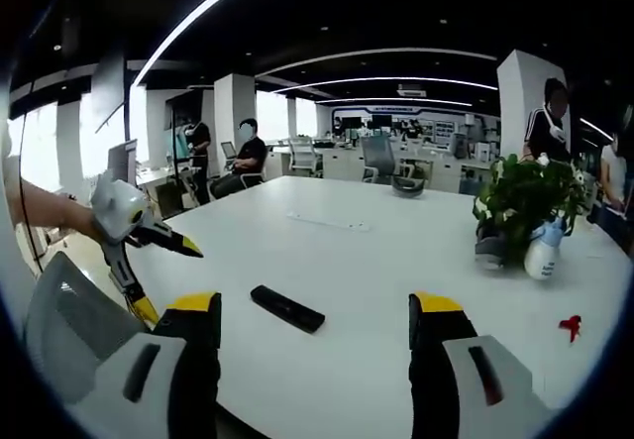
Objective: Press the specified remote control buttons in sequence, fully releasing each button before pressing the next.
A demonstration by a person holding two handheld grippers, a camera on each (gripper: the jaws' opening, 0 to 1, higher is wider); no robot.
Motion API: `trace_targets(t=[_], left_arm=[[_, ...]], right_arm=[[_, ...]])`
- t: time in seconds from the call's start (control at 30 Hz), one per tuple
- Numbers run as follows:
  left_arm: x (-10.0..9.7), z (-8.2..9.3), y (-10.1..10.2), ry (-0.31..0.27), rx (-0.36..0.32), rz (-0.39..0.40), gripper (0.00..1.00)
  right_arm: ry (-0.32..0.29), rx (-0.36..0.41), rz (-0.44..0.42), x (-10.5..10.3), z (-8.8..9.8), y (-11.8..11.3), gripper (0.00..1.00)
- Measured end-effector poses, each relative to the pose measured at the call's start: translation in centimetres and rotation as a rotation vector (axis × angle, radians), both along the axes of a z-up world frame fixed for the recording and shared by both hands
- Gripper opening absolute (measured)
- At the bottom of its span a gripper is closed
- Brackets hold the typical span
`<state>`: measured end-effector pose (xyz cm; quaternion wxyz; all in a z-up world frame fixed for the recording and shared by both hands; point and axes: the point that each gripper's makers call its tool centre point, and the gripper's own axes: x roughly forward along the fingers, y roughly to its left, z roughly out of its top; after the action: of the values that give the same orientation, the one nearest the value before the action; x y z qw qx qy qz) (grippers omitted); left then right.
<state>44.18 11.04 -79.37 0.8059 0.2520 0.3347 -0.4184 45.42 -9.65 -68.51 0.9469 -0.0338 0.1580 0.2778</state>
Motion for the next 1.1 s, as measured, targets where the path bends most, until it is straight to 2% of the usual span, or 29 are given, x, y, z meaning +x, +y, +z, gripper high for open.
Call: trace_targets(t=[0.3, 0.67, 1.1], left_arm=[[1.8, -0.2, 0.1, -0.013, 0.044, -0.038, 1.0], [3.0, -1.1, 0.3, -0.005, 0.106, -0.091, 1.0], [4.1, -2.1, 0.4, 0.043, 0.138, -0.127, 1.0]], right_arm=[[-0.001, -0.003, -0.005, 0.0, 0.0, -0.1, 0.8], [-0.003, -0.004, -0.011, 0.1, 0.0, -0.3, 0.79], [0.0, -0.011, -0.01, 0.1, -0.1, -0.3, 0.79]])
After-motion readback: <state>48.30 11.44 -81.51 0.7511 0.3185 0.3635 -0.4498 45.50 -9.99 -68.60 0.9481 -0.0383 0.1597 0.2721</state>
